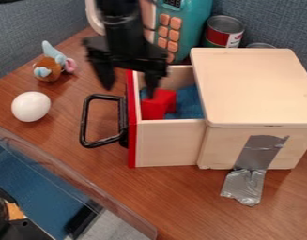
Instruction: Open the drawer
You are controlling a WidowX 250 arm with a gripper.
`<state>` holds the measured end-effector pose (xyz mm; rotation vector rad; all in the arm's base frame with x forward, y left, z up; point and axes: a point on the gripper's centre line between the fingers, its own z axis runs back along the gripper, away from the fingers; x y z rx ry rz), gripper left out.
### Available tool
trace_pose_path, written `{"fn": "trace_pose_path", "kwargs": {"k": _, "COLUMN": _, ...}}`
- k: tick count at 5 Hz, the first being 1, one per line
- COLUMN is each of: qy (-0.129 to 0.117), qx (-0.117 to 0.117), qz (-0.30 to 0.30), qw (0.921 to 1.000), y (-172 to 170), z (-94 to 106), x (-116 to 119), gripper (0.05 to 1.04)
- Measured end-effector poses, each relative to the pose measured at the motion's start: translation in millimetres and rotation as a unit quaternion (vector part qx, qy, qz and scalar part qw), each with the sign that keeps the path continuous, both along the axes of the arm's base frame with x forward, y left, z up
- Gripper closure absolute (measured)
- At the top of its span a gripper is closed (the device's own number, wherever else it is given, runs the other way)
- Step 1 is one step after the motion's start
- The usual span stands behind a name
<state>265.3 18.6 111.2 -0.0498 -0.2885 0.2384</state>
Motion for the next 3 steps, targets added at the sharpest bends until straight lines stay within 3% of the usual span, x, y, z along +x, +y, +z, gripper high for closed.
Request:
{"fn": "trace_pose_path", "kwargs": {"k": 2, "qy": -0.025, "qx": 0.023, "qz": -0.038, "qw": 0.9987, "y": -14, "z": 18.7, "x": 15, "gripper": 0.084}}
{"fn": "trace_pose_path", "kwargs": {"k": 3, "qy": -0.012, "qx": 0.029, "qz": -0.043, "qw": 0.9986, "y": -12, "z": 26.8, "x": 11, "gripper": 0.084}}
